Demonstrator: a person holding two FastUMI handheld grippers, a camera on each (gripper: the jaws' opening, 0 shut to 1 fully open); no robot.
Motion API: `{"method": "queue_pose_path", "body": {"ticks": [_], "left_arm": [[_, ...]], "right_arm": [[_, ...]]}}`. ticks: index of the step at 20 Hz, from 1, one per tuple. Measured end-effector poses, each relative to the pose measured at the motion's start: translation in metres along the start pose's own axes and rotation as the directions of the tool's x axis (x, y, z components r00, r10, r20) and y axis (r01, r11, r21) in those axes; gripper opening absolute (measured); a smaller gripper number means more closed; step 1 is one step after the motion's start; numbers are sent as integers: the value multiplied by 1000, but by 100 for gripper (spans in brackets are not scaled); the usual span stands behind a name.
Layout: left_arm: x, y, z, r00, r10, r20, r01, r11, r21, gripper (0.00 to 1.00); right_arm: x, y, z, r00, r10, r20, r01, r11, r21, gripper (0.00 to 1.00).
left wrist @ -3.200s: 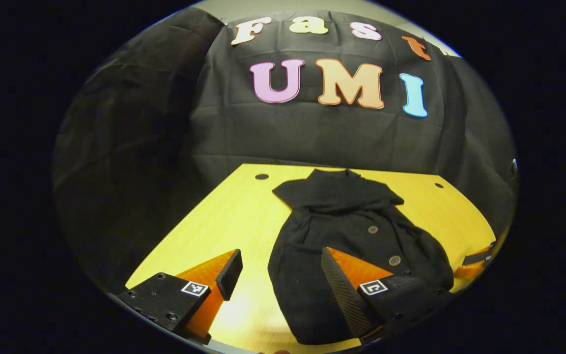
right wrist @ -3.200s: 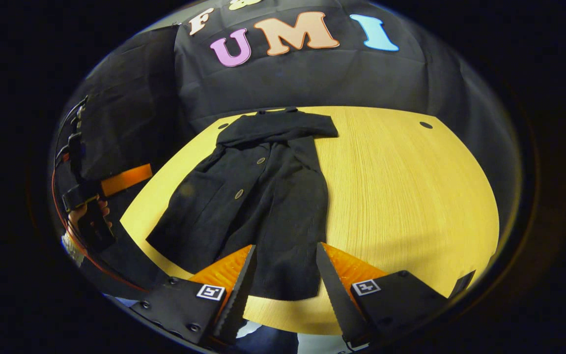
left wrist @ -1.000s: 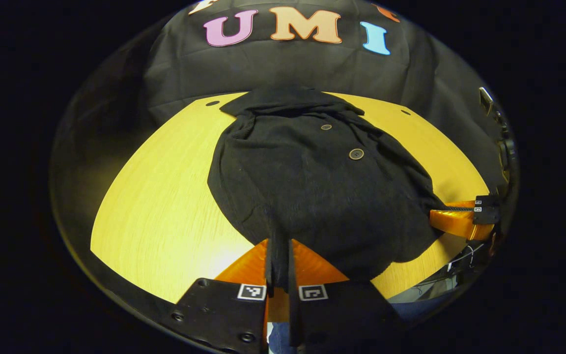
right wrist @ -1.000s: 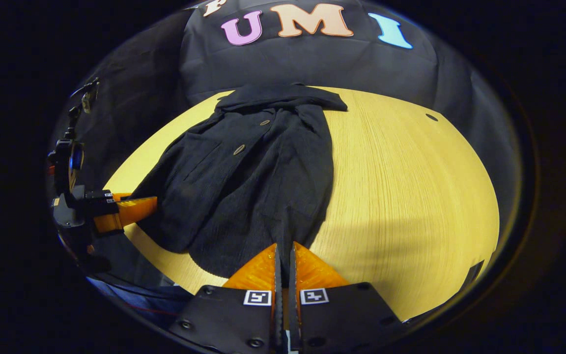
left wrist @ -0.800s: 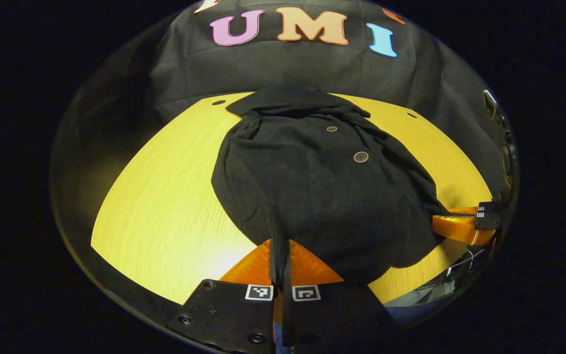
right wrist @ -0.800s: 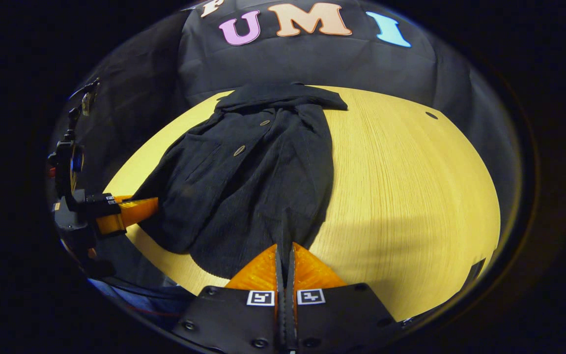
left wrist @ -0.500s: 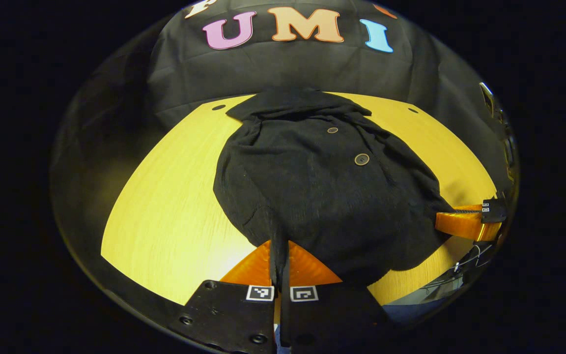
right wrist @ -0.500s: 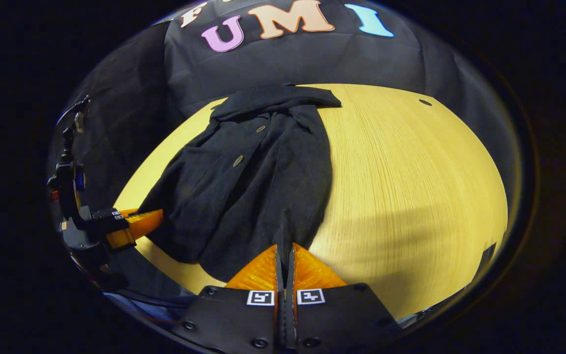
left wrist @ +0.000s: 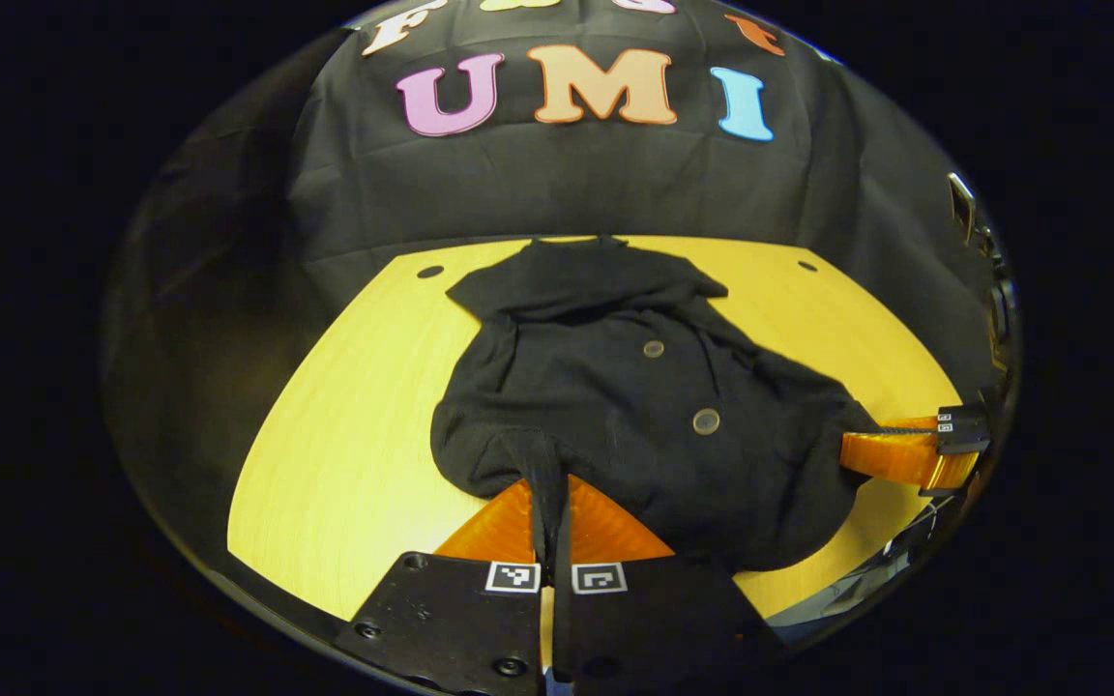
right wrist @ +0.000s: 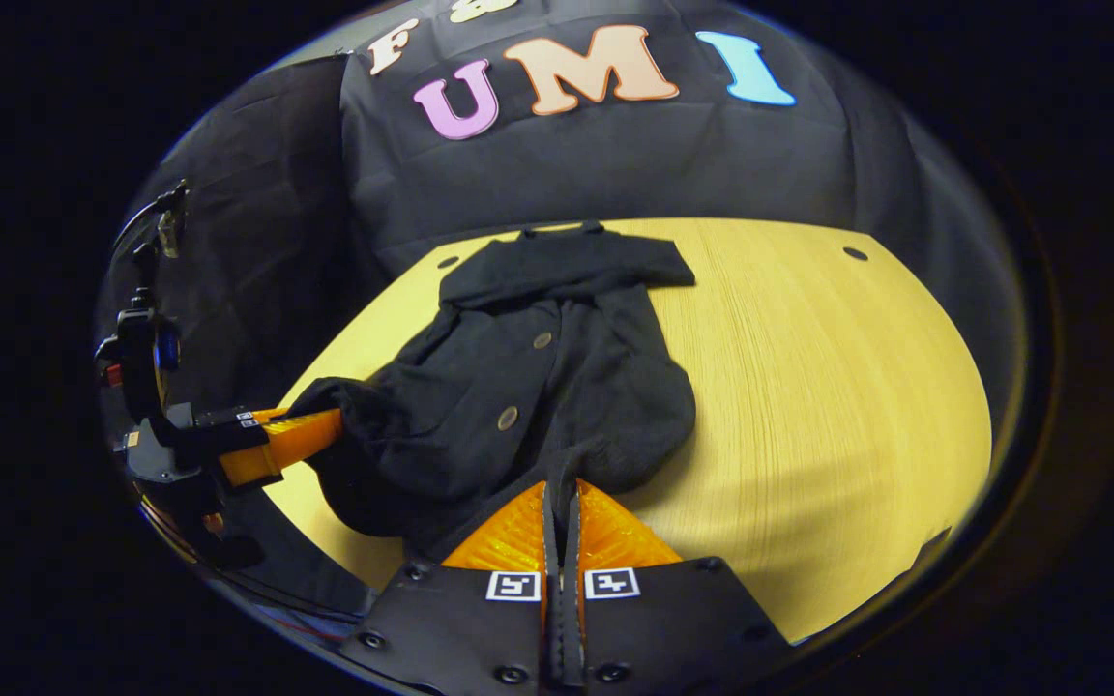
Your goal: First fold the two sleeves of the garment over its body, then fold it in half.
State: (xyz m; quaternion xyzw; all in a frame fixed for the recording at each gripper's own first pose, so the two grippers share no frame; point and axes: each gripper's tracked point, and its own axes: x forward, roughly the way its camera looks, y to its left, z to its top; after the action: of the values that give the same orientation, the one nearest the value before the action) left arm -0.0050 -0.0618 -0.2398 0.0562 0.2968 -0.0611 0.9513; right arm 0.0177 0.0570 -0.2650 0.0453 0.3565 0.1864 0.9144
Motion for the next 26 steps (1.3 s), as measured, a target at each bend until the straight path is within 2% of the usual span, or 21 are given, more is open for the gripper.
{"method": "queue_pose_path", "body": {"ticks": [8,12,16,17,21,26], "left_arm": [[22,3,97,988,1,153,-7,999,38,0],[36,2,137,980,-4,198,6,1000,-6,0],[58,12,171,970,30,243,-13,997,-71,0],[65,17,176,969,36,244,-18,997,-77,0],[99,31,195,972,36,232,-19,997,-77,0],[145,45,221,976,5,220,11,997,-71,0]], "right_arm": [[-6,-18,100,991,-6,135,10,1000,-29,2],[-6,-26,146,982,-16,188,24,999,-43,3],[4,-27,186,975,-14,220,27,998,-55,0],[9,-27,196,973,-22,229,36,998,-59,3],[32,-27,231,967,-59,248,70,997,-35,2],[70,-31,276,958,-121,261,121,993,17,2]]}}
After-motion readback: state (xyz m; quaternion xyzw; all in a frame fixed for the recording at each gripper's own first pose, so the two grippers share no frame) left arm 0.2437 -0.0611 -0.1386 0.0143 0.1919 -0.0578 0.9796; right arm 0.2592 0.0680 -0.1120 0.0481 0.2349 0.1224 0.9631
